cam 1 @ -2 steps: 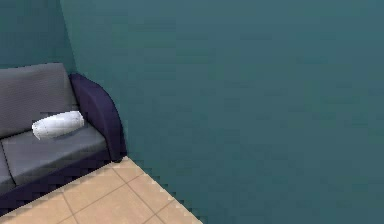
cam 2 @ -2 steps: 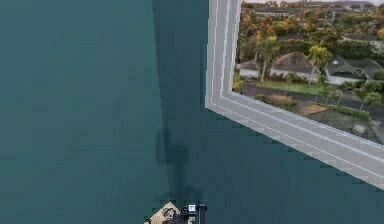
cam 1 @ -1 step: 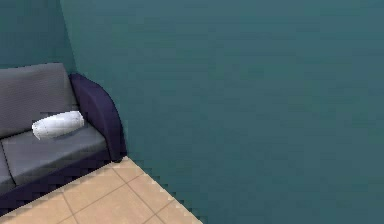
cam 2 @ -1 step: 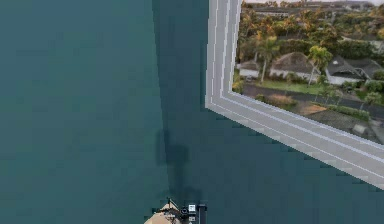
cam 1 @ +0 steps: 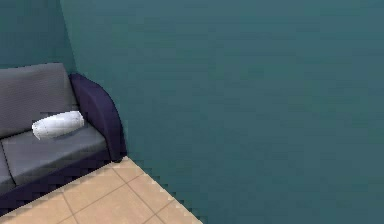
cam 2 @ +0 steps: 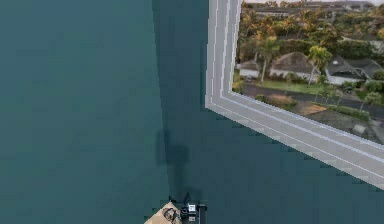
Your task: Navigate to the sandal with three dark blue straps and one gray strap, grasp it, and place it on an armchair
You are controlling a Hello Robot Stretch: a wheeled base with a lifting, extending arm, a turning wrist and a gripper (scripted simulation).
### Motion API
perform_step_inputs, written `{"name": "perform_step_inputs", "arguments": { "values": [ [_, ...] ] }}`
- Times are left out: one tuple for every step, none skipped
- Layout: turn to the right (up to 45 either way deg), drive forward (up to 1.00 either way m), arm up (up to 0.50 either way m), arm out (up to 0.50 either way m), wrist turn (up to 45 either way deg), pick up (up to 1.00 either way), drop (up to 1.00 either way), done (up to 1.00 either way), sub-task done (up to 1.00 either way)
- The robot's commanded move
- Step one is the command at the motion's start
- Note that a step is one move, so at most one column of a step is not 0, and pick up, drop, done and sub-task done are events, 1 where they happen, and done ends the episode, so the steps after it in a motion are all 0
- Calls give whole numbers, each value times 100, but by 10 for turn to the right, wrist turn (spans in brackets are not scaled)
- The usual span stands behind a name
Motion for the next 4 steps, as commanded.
{"name": "perform_step_inputs", "arguments": {
  "values": [
    [0, 0, -30, 0, 0, 0, 0, 0, 0],
    [0, 0, 0, 0, 0, 100, 0, 0, 0],
    [0, 0, 10, 0, 0, 0, 0, 0, 0],
    [0, 0, 50, 0, 0, 0, 0, 0, 0]
  ]
}}
